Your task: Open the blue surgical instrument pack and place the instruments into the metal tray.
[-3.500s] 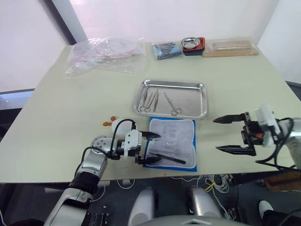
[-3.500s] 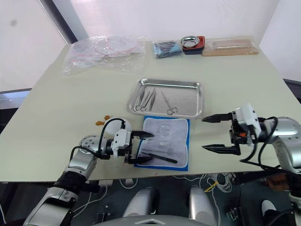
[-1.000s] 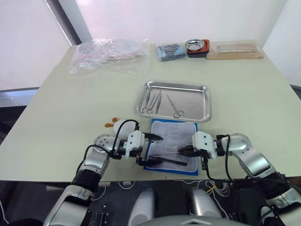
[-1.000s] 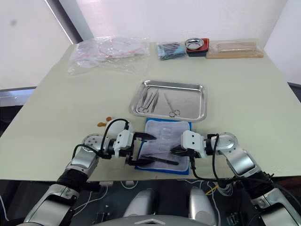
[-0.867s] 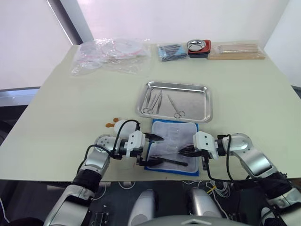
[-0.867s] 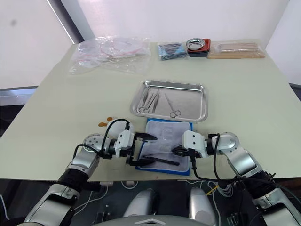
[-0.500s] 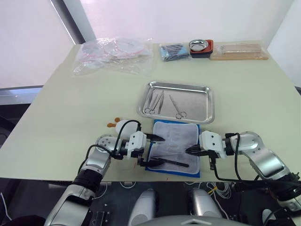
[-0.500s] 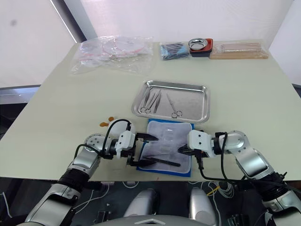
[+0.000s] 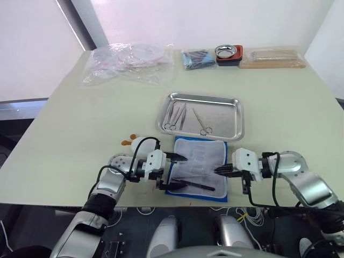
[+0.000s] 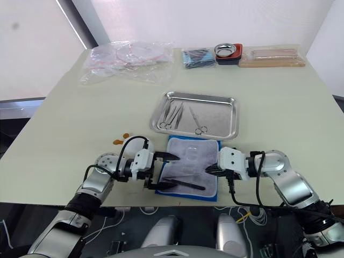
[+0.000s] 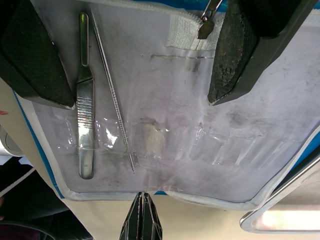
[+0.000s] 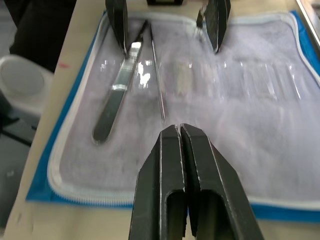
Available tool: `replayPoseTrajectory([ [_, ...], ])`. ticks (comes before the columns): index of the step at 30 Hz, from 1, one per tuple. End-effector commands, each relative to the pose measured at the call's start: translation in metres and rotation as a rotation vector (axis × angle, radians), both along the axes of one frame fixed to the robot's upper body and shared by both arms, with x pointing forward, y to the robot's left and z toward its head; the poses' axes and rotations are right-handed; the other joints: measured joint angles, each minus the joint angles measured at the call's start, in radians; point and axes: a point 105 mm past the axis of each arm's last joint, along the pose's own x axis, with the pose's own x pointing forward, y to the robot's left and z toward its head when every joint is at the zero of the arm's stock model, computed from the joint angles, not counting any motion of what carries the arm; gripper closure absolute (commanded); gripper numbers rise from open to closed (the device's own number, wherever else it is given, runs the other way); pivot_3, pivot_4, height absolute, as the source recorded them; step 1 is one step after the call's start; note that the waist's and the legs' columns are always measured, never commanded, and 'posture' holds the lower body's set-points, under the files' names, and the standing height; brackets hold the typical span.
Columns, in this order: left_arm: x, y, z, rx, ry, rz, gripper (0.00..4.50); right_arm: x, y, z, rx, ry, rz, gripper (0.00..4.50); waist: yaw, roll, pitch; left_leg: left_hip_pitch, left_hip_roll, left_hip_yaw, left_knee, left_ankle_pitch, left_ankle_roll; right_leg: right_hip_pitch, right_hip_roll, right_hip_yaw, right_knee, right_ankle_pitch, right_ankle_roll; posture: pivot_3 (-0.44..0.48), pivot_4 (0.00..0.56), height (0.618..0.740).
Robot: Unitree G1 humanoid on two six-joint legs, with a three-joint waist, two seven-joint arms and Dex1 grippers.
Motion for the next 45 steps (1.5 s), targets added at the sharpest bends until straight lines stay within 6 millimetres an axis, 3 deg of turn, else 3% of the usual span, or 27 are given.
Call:
replayPoseTrajectory([
  [1,-0.013,0.024,-0.046,0.160,0.165,0.080,0.00,0.002,0.007,0.003,0.023,-0.021,0.004,3.10,0.000,0.000,0.000,0.000,0.000,0.000,0.000,0.000,0.000,0.000,0.000,0.000,0.000,0.000,0.000,0.000,0.150,0.740],
  [22,-0.014,0.027,-0.045,0.164,0.165,0.086,0.00,-0.002,0.026,-0.020,0.028,0.066,0.016,3.10,-0.001,0.000,-0.001,0.001,0.000,0.000,0.000,0.000,0.000,0.000,0.001,0.001,0.000,0.001,0.002,0.000,0.150,0.740],
  [26,-0.015,0.028,-0.045,0.166,0.166,0.085,0.00,-0.003,0.026,-0.024,0.022,0.076,0.013,4.35,-0.001,0.001,-0.001,0.001,0.000,0.000,0.000,0.000,0.000,0.000,0.001,0.001,0.000,0.001,0.002,0.000,0.150,0.740],
  [27,-0.015,0.028,-0.045,0.166,0.166,0.085,0.00,-0.004,0.025,-0.025,0.017,0.079,0.011,4.45,-0.001,0.001,-0.001,0.001,0.001,0.000,0.000,0.000,0.000,0.000,0.002,0.001,0.000,0.001,0.002,0.000,0.150,0.740],
  [45,-0.014,0.027,-0.045,0.166,0.165,0.084,0.00,-0.007,0.013,-0.016,0.001,0.066,-0.010,4.45,-0.001,0.002,-0.004,0.001,0.001,0.000,0.000,0.000,0.000,0.000,0.002,0.001,0.000,0.001,0.002,0.000,0.150,0.740],
])
